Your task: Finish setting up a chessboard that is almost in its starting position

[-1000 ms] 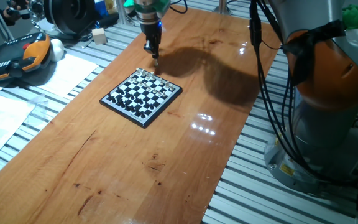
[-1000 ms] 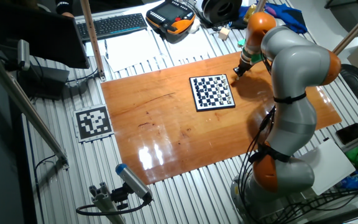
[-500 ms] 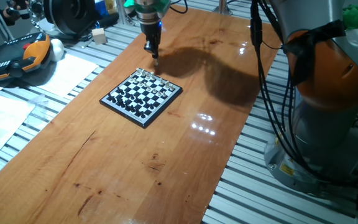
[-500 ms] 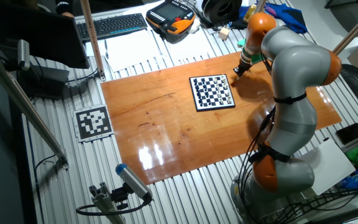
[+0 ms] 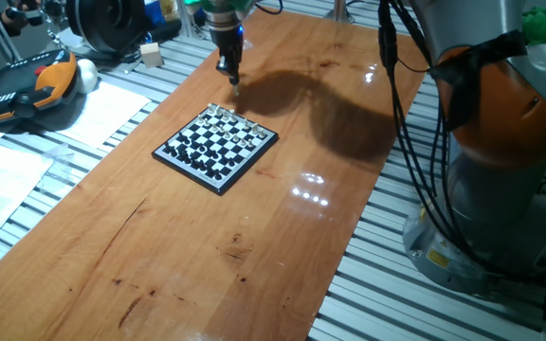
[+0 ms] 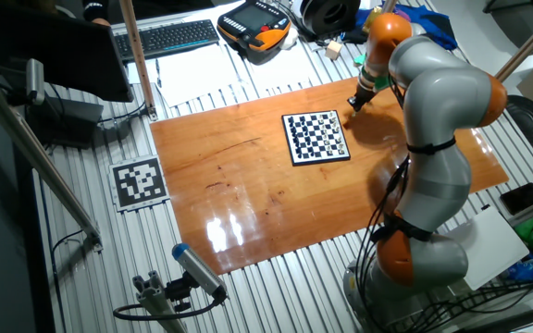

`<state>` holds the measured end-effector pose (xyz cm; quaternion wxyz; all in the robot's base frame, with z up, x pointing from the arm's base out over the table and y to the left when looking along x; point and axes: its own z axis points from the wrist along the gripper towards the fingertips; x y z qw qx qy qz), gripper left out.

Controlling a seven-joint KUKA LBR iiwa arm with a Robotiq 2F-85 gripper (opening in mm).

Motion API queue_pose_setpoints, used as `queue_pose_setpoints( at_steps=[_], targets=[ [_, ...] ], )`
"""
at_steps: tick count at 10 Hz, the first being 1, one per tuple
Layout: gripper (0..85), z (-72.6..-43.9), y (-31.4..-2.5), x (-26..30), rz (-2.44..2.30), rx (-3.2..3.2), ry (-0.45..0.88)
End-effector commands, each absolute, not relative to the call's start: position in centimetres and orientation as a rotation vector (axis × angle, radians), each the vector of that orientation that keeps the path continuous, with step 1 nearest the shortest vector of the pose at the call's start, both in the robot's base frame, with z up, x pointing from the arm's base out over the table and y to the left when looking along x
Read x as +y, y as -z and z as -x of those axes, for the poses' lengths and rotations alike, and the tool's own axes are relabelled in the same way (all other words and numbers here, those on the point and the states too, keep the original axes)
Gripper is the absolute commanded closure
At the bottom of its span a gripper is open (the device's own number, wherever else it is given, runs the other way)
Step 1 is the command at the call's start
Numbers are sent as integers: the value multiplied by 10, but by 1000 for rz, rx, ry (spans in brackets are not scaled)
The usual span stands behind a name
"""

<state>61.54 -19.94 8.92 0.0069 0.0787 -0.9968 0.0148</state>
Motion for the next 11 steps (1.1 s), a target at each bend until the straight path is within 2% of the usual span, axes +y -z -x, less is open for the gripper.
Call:
queue_pose_setpoints(
  at_steps=[1,5,8,11],
  targets=[
    [850,-614,-97,-196,-238,-3117,-46],
    [850,-584,-132,-164,-167,-3109,-65],
    [850,-562,-139,-142,-112,-3115,-63],
    [850,-557,-143,-119,-50,-3116,-74]
  ],
)
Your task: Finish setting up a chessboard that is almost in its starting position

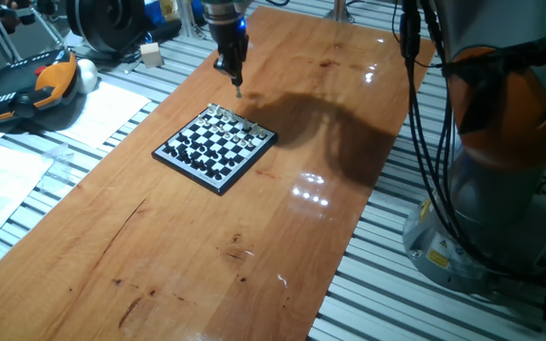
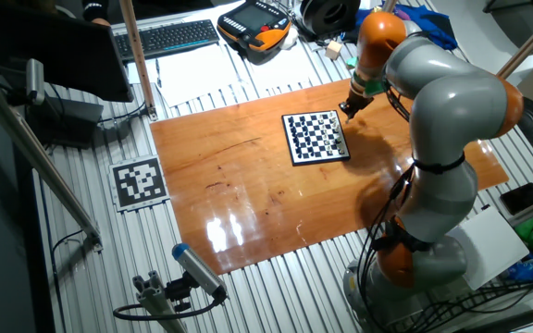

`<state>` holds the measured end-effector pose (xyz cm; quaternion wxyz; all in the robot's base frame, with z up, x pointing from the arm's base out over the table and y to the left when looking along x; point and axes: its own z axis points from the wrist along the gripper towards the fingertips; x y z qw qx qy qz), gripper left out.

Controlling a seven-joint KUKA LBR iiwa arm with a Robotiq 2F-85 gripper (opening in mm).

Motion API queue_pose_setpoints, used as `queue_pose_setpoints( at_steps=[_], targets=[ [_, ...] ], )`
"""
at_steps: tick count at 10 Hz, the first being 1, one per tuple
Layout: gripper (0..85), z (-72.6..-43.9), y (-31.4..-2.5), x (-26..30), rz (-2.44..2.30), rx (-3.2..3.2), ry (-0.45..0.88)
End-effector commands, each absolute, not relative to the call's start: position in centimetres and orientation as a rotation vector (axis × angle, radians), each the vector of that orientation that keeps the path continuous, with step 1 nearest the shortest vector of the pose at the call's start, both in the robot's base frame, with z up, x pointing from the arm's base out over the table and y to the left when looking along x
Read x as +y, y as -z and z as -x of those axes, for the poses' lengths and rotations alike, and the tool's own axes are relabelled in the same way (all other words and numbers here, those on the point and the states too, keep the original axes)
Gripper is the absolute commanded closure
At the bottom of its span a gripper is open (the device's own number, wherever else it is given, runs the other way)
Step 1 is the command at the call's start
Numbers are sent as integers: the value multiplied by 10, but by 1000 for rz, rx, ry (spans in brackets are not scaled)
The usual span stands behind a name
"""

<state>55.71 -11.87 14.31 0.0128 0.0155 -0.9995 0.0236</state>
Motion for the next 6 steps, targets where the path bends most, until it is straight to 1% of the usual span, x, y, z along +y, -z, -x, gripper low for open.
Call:
queue_pose_setpoints(
  at_steps=[1,6],
  targets=[
    [850,-557,-144,-118,-43,-3114,-78],
    [850,-557,-144,-118,-14,-3105,-50]
  ],
)
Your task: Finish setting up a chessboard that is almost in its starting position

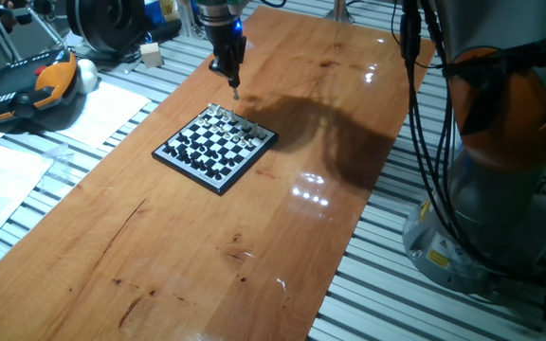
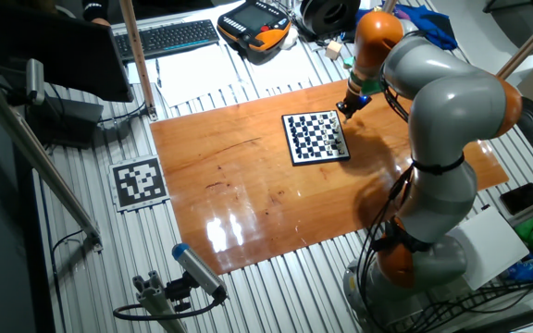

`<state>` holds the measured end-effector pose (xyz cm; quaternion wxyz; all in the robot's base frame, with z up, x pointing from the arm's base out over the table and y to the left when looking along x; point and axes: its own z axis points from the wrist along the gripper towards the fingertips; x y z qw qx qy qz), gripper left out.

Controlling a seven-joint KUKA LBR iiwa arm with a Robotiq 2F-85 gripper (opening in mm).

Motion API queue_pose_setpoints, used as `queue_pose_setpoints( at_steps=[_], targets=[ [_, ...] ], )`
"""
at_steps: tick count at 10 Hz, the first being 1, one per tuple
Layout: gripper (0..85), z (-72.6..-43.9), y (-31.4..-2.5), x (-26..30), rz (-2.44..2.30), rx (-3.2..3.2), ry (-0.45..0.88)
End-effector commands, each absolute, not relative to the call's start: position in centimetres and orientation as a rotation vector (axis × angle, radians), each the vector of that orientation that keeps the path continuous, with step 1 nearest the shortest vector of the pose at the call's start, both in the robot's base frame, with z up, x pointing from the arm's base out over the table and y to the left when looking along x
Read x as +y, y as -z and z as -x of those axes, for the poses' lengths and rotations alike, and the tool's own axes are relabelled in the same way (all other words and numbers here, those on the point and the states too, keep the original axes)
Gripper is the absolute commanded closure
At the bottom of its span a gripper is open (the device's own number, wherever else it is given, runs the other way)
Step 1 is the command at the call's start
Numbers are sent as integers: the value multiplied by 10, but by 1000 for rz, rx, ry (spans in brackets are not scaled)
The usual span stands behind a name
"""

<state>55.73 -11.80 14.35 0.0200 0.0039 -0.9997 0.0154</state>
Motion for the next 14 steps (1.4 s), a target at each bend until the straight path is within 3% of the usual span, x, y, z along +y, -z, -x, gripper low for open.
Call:
queue_pose_setpoints(
  at_steps=[1,14],
  targets=[
    [850,-557,-144,-118,-14,-3089,-45],
    [850,-549,-125,-101,22,-3097,-79]
  ],
)
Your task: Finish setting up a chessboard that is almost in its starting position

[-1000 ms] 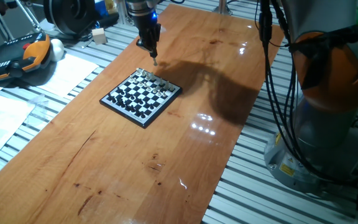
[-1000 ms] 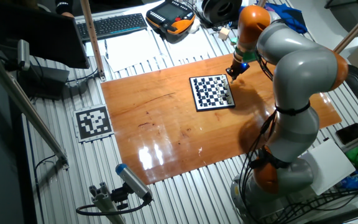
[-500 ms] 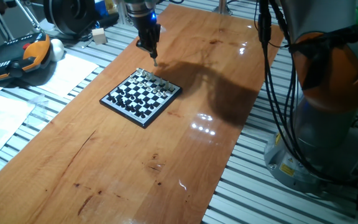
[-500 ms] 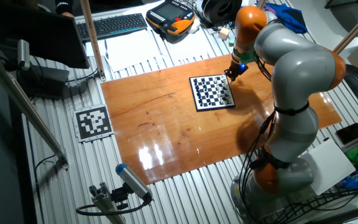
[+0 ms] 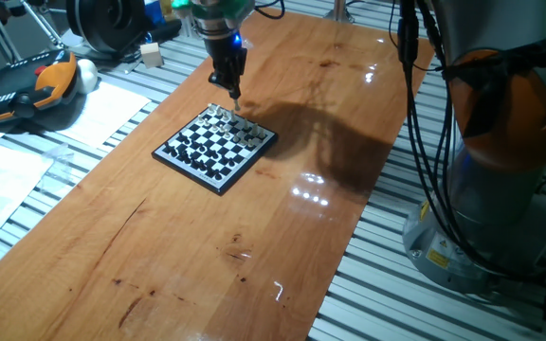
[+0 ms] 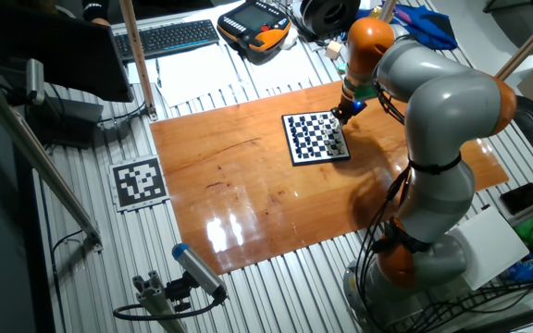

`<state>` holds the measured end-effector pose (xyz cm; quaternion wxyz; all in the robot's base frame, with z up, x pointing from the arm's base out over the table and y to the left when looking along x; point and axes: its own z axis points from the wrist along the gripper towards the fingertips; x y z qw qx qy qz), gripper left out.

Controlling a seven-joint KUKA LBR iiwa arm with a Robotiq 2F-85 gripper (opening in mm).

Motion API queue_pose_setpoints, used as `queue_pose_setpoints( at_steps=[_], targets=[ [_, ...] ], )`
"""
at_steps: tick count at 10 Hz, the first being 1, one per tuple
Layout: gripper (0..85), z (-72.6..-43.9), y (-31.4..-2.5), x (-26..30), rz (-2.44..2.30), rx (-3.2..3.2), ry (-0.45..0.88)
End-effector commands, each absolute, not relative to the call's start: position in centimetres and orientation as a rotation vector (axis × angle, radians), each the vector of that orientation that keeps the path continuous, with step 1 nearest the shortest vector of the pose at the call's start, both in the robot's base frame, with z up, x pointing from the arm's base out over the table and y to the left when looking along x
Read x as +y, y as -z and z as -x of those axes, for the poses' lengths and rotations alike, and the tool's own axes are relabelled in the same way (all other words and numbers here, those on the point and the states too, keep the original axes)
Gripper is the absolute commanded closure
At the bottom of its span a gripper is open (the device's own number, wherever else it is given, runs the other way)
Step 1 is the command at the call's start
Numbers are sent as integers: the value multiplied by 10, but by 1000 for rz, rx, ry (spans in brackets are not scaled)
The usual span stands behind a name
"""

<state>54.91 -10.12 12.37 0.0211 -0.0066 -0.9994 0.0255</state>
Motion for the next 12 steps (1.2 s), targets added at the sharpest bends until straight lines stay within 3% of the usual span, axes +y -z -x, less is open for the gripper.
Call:
queue_pose_setpoints(
  at_steps=[1,12],
  targets=[
    [850,-551,-120,-102,15,-3101,-77],
    [850,-548,-81,-102,3,-3163,-58]
  ],
)
